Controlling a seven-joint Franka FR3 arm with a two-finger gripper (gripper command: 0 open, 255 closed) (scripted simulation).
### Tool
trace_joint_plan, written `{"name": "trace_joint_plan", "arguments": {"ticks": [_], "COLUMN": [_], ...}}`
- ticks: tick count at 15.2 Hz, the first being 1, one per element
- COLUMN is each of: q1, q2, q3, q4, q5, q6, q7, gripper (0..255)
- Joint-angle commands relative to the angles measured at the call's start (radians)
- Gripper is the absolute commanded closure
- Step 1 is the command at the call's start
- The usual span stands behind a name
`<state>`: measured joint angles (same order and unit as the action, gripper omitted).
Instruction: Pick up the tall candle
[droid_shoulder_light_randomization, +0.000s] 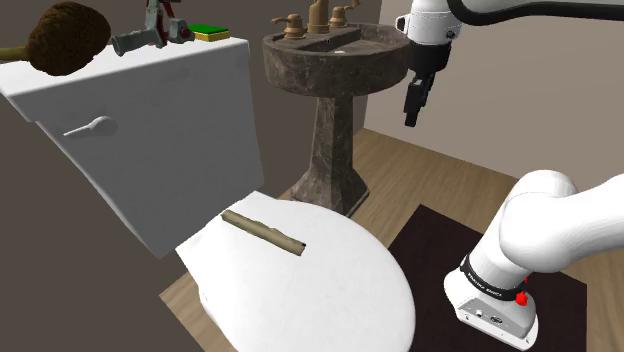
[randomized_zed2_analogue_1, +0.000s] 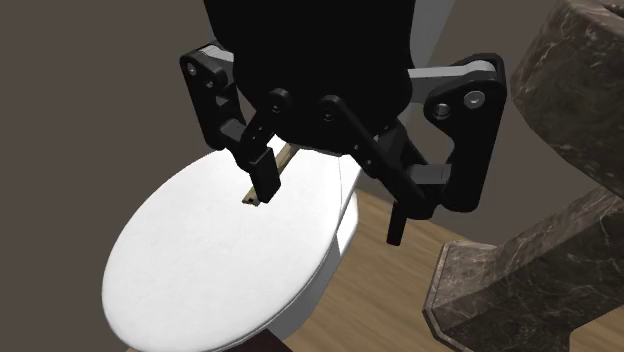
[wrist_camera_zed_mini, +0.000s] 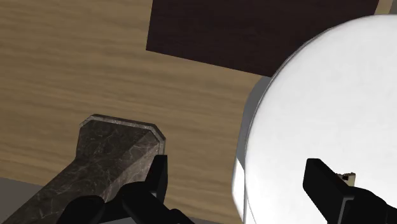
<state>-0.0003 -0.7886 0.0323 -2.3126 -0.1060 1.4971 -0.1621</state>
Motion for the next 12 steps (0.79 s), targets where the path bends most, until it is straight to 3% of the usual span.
{"name": "trace_joint_plan", "arguments": {"ticks": [1,12], "q1": [0.0,0.05], "q2": [0.0,0.232], "q3": [0.0,0.112], "q4": [0.0,-0.073], "q5": [0.0,0.101], "q6": [0.0,0.297], "q7": [0.0,0.147], "gripper": [0,0]}}
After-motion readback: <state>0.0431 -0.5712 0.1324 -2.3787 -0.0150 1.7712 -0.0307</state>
